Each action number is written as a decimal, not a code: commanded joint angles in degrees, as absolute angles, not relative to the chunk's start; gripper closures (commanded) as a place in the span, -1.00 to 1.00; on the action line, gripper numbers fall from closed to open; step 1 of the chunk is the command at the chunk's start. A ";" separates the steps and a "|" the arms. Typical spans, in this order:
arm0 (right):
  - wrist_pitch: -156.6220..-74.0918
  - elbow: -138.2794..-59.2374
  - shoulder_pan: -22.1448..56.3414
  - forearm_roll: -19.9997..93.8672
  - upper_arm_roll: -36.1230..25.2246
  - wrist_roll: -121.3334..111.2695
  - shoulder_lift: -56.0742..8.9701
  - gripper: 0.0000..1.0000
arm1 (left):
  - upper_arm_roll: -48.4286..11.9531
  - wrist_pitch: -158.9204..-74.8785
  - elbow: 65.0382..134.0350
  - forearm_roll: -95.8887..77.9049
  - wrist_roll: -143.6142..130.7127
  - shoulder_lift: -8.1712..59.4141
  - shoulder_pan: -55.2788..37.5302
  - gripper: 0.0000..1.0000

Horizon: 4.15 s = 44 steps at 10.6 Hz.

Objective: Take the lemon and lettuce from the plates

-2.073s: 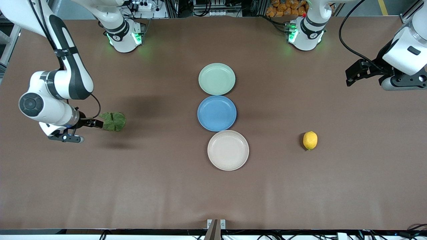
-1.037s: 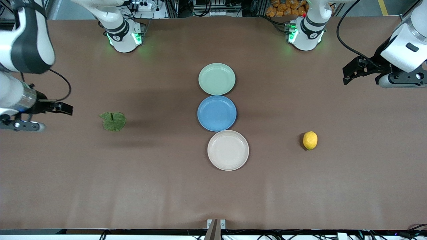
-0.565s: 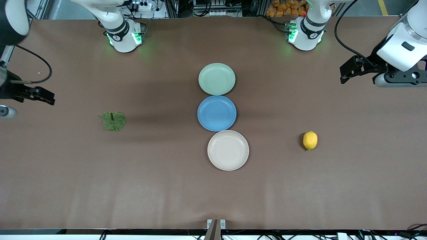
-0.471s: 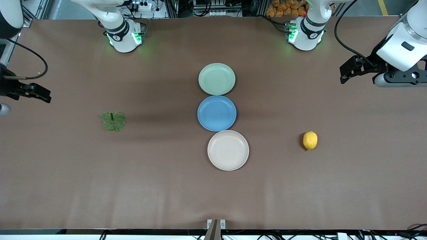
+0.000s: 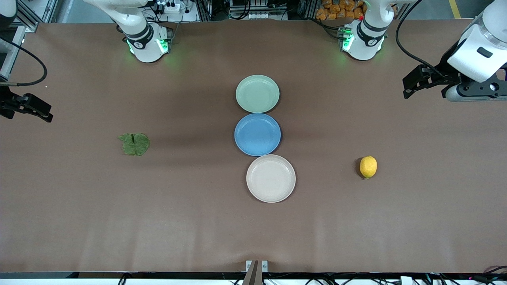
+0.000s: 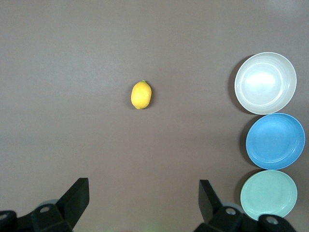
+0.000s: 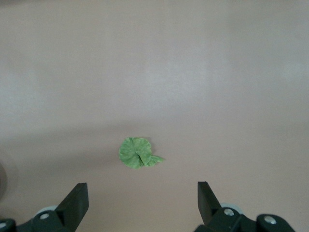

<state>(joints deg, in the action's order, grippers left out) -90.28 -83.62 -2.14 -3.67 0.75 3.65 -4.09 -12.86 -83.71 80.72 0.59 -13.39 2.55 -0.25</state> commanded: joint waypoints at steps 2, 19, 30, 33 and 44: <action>-91.50 -87.72 3.25 -1.93 -3.87 2.99 -1.14 -1.00 | -12.57 -83.50 82.00 0.61 -12.31 0.97 0.00 -1.00; -92.20 -87.89 3.34 -1.67 -3.78 -2.64 -2.02 -1.00 | -9.14 -86.75 86.22 -0.88 -7.82 -0.09 0.70 -1.00; -91.93 -87.10 2.81 -1.32 -3.78 -2.37 -1.58 -1.00 | -9.05 -87.72 87.01 -0.18 -7.38 -0.44 0.09 -1.00; -91.93 -87.10 2.72 -1.32 -3.87 -2.37 -1.58 -1.00 | -8.35 -87.71 86.49 0.00 -7.47 -0.44 -0.26 -1.00; -92.02 -87.10 2.72 -1.32 -3.87 -2.37 -1.49 -1.00 | -8.35 -87.71 86.48 0.17 -7.65 -0.53 -0.35 -1.00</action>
<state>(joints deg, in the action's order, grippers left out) -92.21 -86.65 3.12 -2.55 -3.95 -1.81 -2.64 -8.92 -87.18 85.73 0.47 -8.91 0.63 0.01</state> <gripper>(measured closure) 0.000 0.000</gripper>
